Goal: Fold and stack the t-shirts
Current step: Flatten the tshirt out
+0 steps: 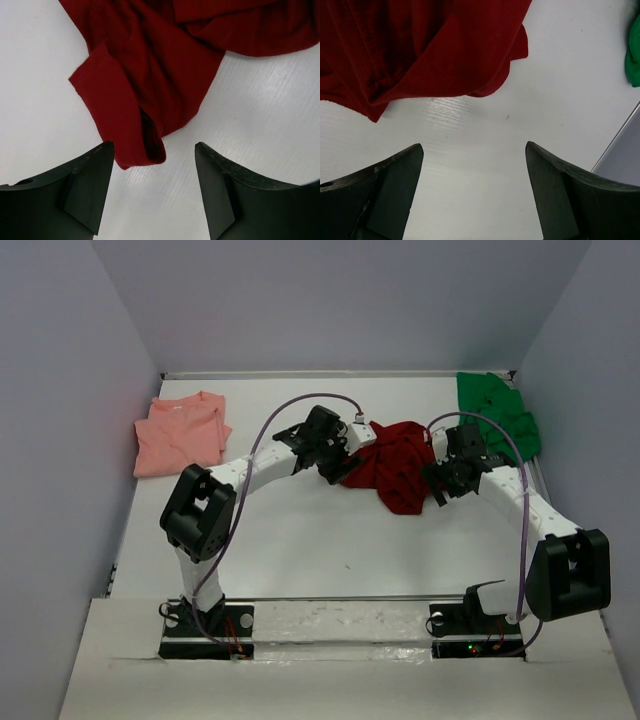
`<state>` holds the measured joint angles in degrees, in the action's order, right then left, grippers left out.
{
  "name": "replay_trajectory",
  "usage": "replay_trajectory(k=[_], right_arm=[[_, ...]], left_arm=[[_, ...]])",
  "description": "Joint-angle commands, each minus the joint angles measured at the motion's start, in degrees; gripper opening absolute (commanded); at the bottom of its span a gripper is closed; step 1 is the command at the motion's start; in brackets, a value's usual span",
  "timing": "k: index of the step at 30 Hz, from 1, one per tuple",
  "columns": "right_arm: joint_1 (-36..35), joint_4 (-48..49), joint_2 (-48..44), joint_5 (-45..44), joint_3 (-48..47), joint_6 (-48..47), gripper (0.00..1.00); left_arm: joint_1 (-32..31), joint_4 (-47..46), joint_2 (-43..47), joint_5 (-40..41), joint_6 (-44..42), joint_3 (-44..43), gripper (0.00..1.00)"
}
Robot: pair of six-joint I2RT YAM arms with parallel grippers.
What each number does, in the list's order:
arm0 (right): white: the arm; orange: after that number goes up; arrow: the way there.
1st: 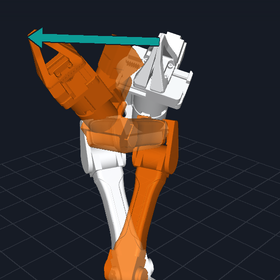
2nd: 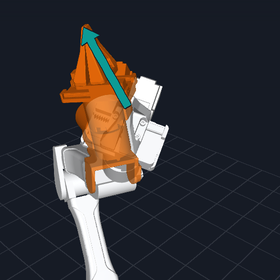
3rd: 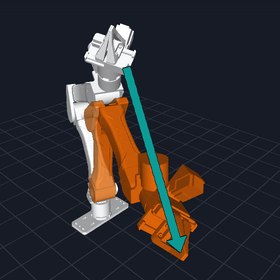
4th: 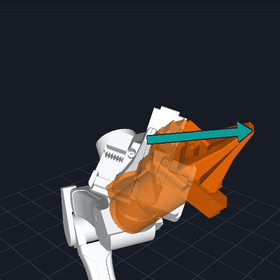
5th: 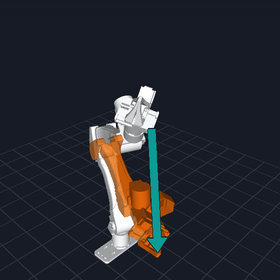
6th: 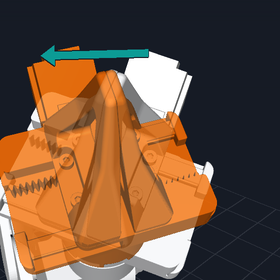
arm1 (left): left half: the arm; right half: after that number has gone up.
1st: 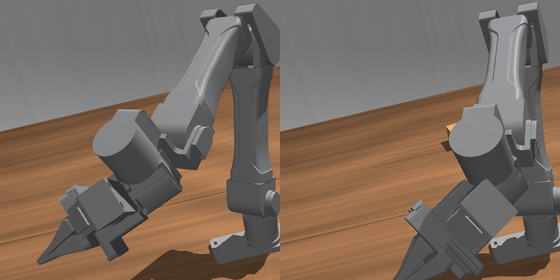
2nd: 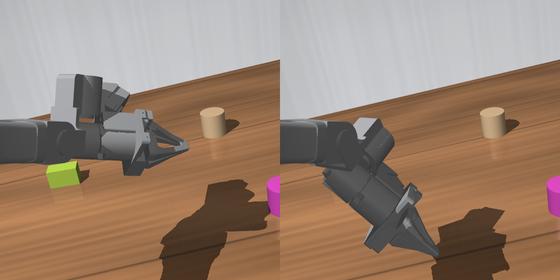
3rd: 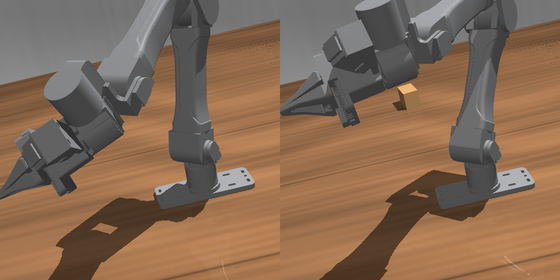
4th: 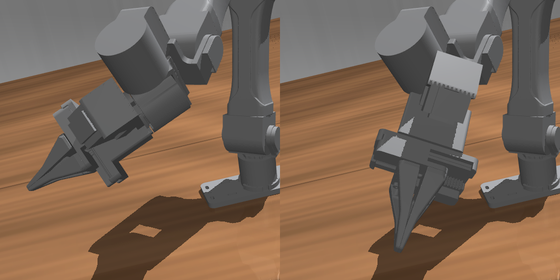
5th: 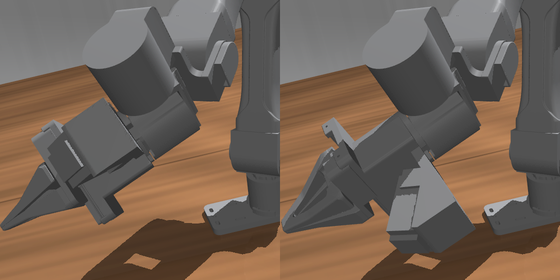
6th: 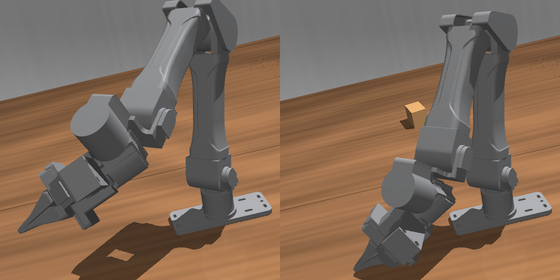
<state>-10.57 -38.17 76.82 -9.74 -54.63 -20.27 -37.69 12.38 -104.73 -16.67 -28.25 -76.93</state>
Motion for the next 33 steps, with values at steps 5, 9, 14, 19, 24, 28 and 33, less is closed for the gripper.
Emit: replay_trajectory(k=[5, 9, 14, 19, 24, 28, 33], right_arm=[[0.28, 2.4, -0.09, 1.04, 0.67, 0.85, 0.88], [0.28, 2.4, 0.52, 1.47, 0.58, 0.85, 0.88], [0.28, 2.66, 1.14, 1.83, 0.84, 1.02, 0.88], [0.28, 2.75, 1.76, 2.0, 1.11, 1.29, 0.87], [0.28, 2.75, 1.93, 2.62, 1.19, 1.38, 0.87], [0.28, 2.67, 2.37, 3.15, 0.41, 1.2, 0.87], [0.28, 1.0, 2.55, 4.81, -1.79, 0.94, 0.87]], left_arm=[[-2.38, -5.7, -3.46, 14.38, 1.53, -2.97, 0.76], [-2.39, -5.7, -5.13, 16.05, 1.8, -3.84, 0.76], [-2.47, -5.53, -5.66, 15.7, 2.32, -3.49, 0.72], [-2.65, -5.79, -5.93, 16.05, 2.06, -3.41, 0.16], [-3.35, -5.79, -4.0, 18.76, 2.32, -3.58, 0.0], [-3.53, -6.4, -0.32, 25.33, 1.18, -4.02, 0.0], [-3.09, -11.93, 3.56, 40.55, -3.2, -1.39, 0.0]])
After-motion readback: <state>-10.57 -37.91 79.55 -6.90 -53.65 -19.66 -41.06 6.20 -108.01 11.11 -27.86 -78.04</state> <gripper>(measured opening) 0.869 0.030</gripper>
